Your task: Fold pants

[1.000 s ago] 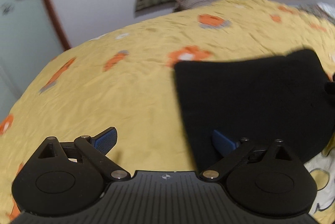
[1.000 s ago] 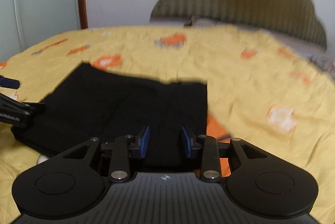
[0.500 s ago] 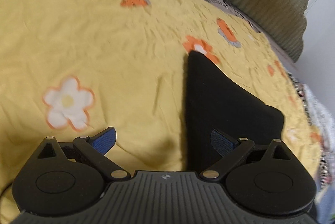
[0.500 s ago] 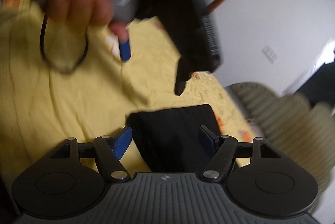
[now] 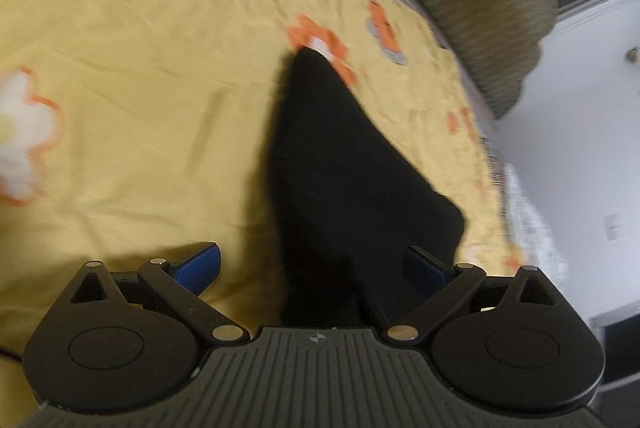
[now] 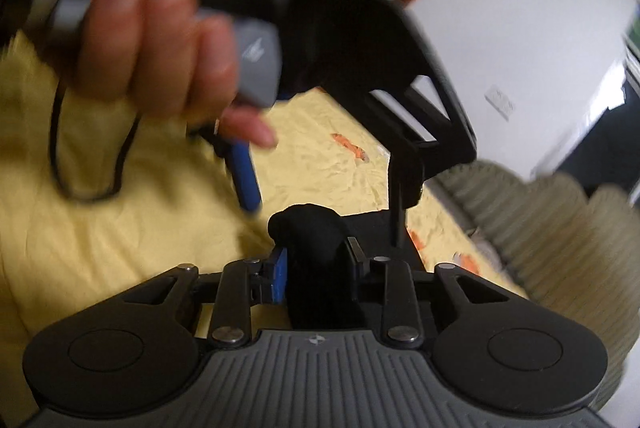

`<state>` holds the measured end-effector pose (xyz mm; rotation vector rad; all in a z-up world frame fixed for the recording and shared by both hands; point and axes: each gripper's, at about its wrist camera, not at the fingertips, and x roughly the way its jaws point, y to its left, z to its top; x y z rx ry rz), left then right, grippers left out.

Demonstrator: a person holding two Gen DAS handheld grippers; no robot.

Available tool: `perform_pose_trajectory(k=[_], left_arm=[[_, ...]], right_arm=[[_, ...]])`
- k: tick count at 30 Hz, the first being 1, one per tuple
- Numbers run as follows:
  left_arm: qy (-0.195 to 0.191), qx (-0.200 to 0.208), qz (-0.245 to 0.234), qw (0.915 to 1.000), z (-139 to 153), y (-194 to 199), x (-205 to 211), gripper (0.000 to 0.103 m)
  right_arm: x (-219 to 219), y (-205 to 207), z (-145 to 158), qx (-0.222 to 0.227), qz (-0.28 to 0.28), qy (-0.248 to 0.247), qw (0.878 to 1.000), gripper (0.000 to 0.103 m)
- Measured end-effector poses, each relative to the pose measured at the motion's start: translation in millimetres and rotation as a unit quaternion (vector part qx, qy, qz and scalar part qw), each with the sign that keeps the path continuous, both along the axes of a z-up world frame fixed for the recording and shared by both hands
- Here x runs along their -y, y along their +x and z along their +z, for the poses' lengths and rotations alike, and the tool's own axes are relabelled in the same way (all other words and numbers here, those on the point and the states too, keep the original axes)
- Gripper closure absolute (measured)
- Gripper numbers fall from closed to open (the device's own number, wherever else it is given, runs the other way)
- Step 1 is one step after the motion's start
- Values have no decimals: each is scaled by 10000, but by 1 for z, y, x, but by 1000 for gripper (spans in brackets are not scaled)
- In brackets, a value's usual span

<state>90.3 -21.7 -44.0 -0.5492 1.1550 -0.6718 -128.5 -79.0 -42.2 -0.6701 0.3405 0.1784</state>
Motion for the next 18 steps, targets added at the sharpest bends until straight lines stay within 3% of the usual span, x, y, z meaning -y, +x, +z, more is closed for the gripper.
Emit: perform_pose_trajectory(k=[2,5,7,10,12,13,14,16,18], left_arm=[[-157,-84,81,9998,-5,4,7,5],[-244,-144,245,9993,-11,8,16,17],[-291,-200,97,9993,-13,10,24,58],[14,-123,52,9999,-14,6,30,76],[130,75,19,9999,-11,3,31,78],[181,181,-7,9997,-10,1,34,78],[209,287,-34,9994,-9,0,34,78],[226,424,-99,9988,-7,-1,37,72],[280,433,-161,9985,-7,0,40,67]], right_arm=[[14,0,14,-97,-50,628,9980,78],[36,2,30,-315,-67,1485,9884,79],[46,4,33,-592,31,1779,9823,79],[61,-11,40,-523,-12,1887,9806,76],[86,-20,48,-455,-309,2183,9743,72],[106,-23,52,-431,-608,2436,9670,62],[129,-23,54,-427,-968,2709,9568,45],[183,-26,52,-451,-1695,3371,9250,28],[234,-26,42,-710,-2228,4093,8819,28]])
